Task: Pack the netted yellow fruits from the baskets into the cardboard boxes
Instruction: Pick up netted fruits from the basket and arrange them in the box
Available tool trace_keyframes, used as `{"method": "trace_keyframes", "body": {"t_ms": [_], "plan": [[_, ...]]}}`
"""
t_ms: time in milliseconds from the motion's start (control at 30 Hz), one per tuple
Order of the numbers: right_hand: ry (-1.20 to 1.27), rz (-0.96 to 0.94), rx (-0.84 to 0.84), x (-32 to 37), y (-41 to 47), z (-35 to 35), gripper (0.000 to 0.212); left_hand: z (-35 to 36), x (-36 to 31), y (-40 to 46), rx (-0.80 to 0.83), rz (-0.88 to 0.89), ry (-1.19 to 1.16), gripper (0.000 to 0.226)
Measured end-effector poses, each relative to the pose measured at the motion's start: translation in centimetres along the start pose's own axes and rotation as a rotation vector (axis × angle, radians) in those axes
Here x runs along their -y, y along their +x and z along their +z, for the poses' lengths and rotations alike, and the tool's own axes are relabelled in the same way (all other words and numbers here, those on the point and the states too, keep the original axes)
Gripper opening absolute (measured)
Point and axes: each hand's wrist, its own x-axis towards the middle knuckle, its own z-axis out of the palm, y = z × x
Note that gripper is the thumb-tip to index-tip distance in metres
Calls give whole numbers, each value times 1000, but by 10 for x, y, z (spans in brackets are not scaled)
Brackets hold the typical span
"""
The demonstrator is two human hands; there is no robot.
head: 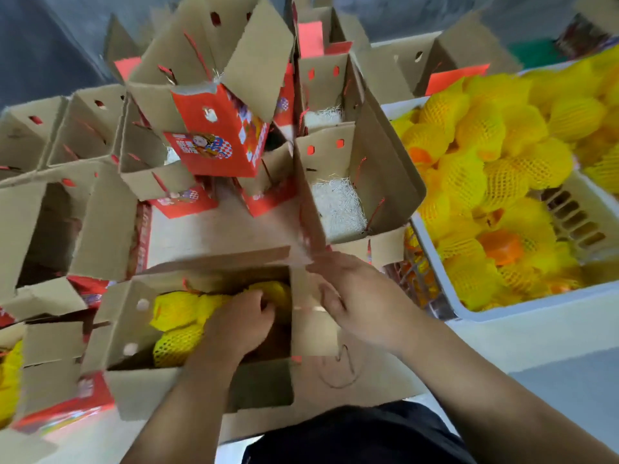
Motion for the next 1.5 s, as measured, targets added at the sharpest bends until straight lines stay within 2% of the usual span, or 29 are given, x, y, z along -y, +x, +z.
{"method": "trace_keyframes", "body": {"t_ms": [133, 200, 267, 333, 400, 467, 500, 533, 600, 667, 733, 833, 1000, 1067, 1167, 1233, 1267, 1333, 1400, 1500], "plan": [[148, -64, -190, -53, -17, -41, 30, -11, -8, -11, -72, -156, -101, 18], [161, -82, -311, -83, -29, -61, 22, -15, -22, -21, -212, -172, -190, 16], [131, -20, -358, -118, -42, -76, 21, -18, -51, -31, -409, -107, -315, 12], [63, 144, -305, -159, -55, -89, 27, -21, -98, -37, -555, 24, -465, 12], [-48, 369, -139, -204, -67, -102, 41, -19, -156, -41, -587, 231, -540, 12], [-246, 532, 103, -237, -77, -112, 52, -8, -211, -39, -525, 504, -560, 10], [-334, 552, 199, -247, -78, -113, 55, -1, -237, -35, -469, 631, -535, 10], [-382, 545, 242, -252, -77, -111, 57, 6, -259, -30, -408, 732, -480, 11], [-407, 514, 211, -255, -73, -103, 53, 20, -295, -15, -287, 841, -299, 12], [-398, 494, 134, -255, -73, -94, 43, 35, -317, 1, -212, 820, -62, 19], [-343, 471, 31, -261, -81, -89, 42, 49, -325, 13, -226, 729, 143, 31], [-183, 478, -95, -271, -88, -92, 51, 60, -326, 18, -299, 598, 200, 37], [-228, 454, 5, -275, -87, -90, 65, 67, -326, 18, -309, 559, 297, 56], [-167, 461, -32, -273, -85, -92, 68, 66, -327, 22, -312, 548, 300, 55], [98, 417, -280, -265, -75, -103, 64, 65, -328, 24, -323, 526, 315, 58], [165, 349, -441, -259, -55, -114, 65, 65, -328, 23, -325, 520, 304, 63], [162, 321, -447, -256, -41, -118, 66, 65, -328, 23, -332, 523, 294, 63], [62, 296, -322, -249, -12, -123, 69, 66, -327, 23, -331, 533, 266, 64], [-69, 280, -196, -242, 8, -117, 59, 65, -328, 21, -320, 529, 253, 70], [-22, 247, -211, -235, 14, -104, 43, 65, -329, 21, -330, 521, 274, 74]]}}
